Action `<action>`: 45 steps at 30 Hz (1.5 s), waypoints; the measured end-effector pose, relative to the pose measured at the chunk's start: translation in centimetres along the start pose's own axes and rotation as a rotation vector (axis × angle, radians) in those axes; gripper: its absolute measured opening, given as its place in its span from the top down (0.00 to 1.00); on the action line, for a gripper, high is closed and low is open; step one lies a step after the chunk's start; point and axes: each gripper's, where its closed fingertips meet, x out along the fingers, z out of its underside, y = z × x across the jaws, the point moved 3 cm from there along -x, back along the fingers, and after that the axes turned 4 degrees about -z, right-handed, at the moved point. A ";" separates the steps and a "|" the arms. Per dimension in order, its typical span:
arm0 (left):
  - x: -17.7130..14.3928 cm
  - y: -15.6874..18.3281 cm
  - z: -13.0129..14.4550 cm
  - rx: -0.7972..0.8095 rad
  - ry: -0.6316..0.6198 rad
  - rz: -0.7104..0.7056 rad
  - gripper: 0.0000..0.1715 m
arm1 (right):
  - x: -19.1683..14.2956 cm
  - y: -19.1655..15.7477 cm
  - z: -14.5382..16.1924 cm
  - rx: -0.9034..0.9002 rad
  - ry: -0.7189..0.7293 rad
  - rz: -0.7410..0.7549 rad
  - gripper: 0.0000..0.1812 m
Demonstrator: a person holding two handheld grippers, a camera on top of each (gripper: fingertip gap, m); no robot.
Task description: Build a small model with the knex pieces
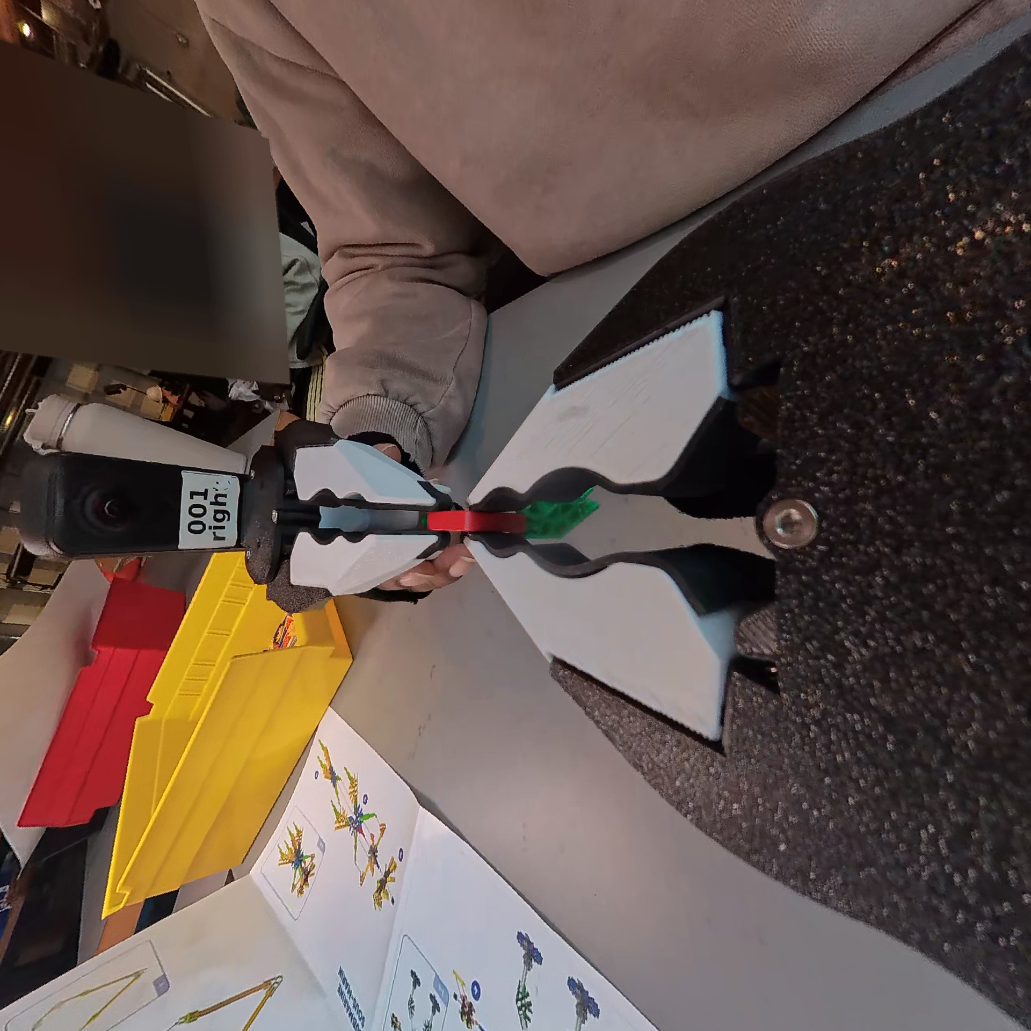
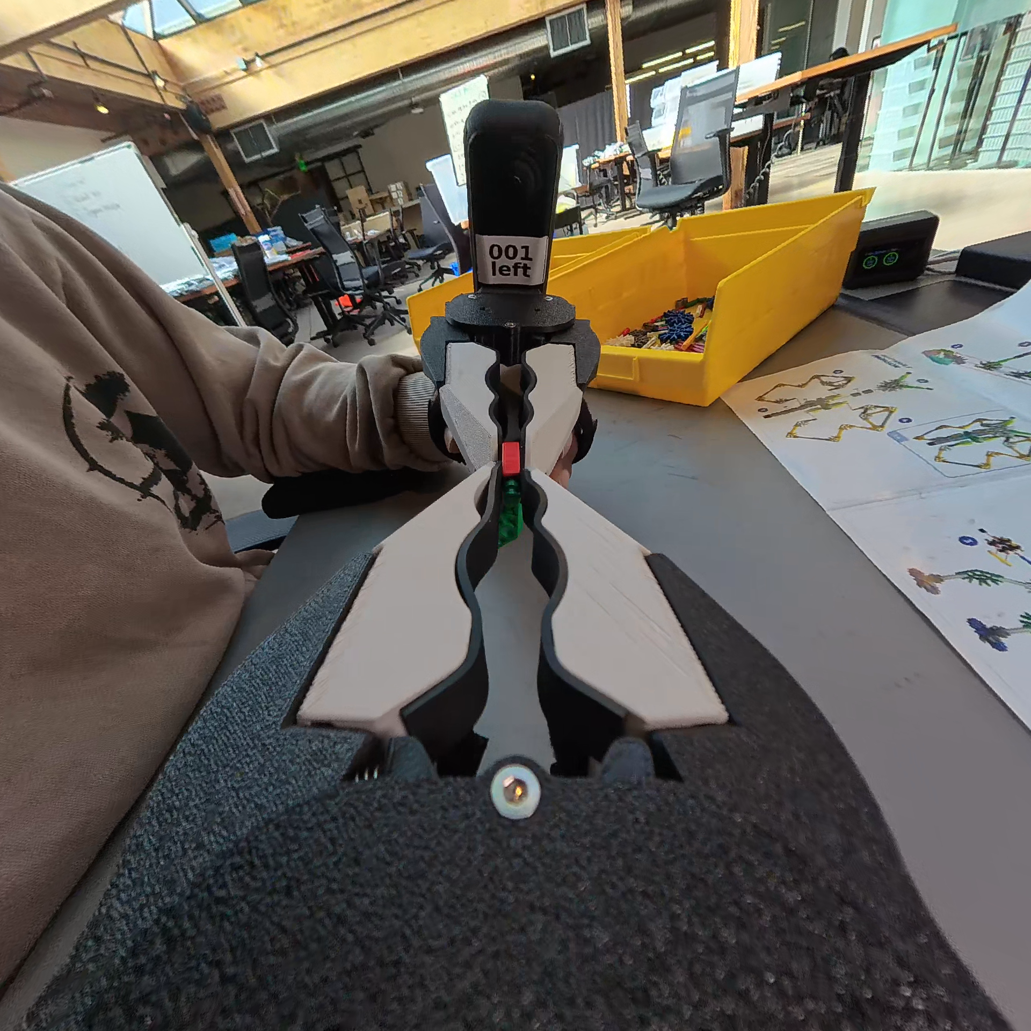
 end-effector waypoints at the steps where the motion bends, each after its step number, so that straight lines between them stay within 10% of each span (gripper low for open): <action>1: 0.0 0.0 0.0 -0.004 0.001 0.005 0.98 | 0.0 0.0 0.0 0.011 0.010 -0.010 0.97; 45: -0.6 -0.7 -0.5 -0.112 0.048 0.031 0.97 | -0.3 0.6 0.5 0.117 -0.034 -0.021 0.98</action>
